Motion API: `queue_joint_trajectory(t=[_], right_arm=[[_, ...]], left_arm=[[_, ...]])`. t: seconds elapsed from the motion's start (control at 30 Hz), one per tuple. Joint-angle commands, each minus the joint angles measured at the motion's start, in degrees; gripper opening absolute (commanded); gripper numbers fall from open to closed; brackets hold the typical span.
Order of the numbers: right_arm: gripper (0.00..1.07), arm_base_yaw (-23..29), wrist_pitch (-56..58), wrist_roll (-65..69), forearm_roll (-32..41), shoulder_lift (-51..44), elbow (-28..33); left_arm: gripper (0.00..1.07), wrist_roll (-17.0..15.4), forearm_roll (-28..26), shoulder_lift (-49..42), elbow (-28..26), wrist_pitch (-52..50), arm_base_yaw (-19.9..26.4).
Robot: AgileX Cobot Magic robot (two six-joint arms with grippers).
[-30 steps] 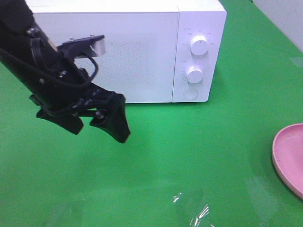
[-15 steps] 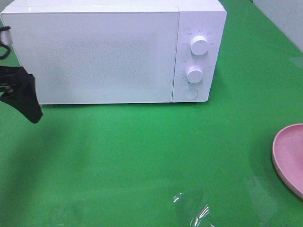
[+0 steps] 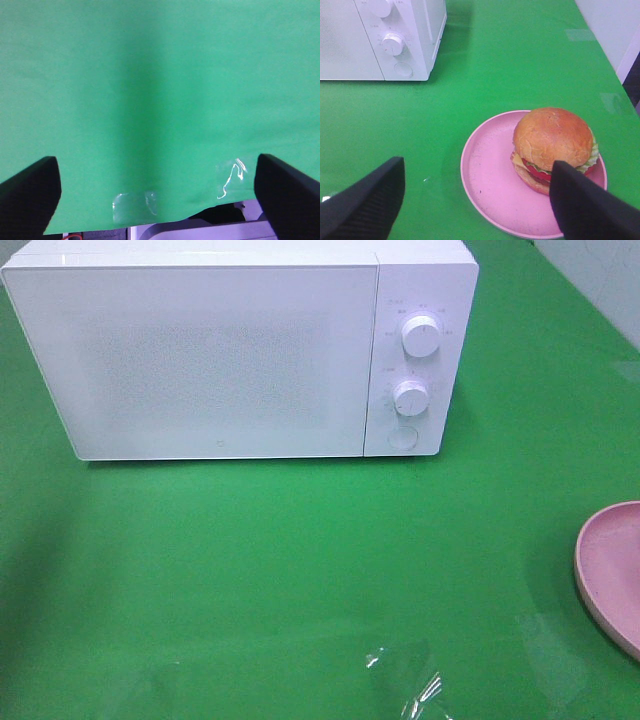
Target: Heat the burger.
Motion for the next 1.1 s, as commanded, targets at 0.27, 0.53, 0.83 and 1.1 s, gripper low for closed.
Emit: queue_joint_trajectory(t=[0.27, 0.53, 0.83, 1.1], right_arm=[[0.76, -0.3, -0.5, -0.5, 0.0, -1.5, 0.1], [0.76, -0.3, -0.5, -0.5, 0.0, -1.5, 0.1], [0.76, -0.3, -0.5, -0.4, 0.0, -1.5, 0.1], [0.76, -0.3, -0.5, -0.3, 0.0, -1.5, 0.1]], left_arm=[[0.97, -0.3, 1.6, -17.4, 12.4, -3.4, 0.2], [0.97, -0.3, 1.6, -26.5, 19.4, -3.4, 0.2], [0.97, -0.3, 1.6, -41.0, 29.5, -4.5, 0.2], [0.97, -0.7, 2.7, -50.6, 30.5, -4.6, 0.2]])
